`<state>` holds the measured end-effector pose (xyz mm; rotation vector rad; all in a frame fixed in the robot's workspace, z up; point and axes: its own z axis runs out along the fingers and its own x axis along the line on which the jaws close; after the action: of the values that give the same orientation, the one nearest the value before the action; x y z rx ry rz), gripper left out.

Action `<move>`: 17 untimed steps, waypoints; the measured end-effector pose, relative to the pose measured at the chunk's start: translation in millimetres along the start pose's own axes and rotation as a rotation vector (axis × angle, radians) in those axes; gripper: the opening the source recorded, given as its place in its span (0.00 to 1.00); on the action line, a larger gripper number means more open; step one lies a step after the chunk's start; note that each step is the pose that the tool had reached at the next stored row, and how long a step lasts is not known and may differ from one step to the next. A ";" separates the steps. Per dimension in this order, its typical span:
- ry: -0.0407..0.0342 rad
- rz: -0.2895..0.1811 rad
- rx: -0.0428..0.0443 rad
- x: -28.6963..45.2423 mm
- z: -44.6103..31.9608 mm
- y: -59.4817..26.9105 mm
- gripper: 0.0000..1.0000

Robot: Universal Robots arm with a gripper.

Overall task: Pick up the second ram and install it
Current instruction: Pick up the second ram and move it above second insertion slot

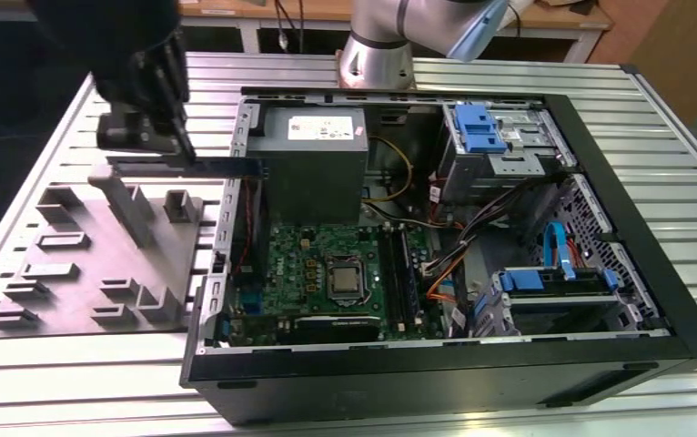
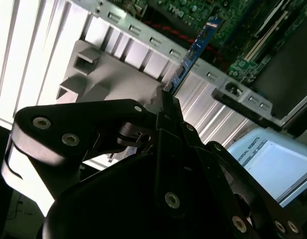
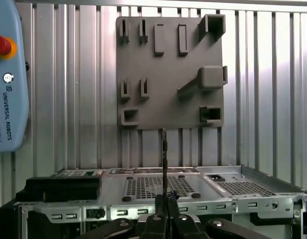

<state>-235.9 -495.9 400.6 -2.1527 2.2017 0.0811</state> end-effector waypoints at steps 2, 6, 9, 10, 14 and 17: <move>0.0001 0.000 -0.0010 -0.2 0.3 -9.0 0.11; 0.0001 0.000 -0.0027 -0.5 0.9 -27.4 0.11; 0.0002 0.000 -0.0040 -0.8 1.2 -40.9 0.11; 0.0001 0.000 -0.0044 -0.9 1.4 -45.4 0.11; 0.0001 0.000 -0.0062 -1.3 2.0 -63.5 0.11; 0.0002 0.001 -0.0074 -1.6 2.4 -77.2 0.11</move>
<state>-158.7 -495.8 398.8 -2.1559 2.2058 0.0893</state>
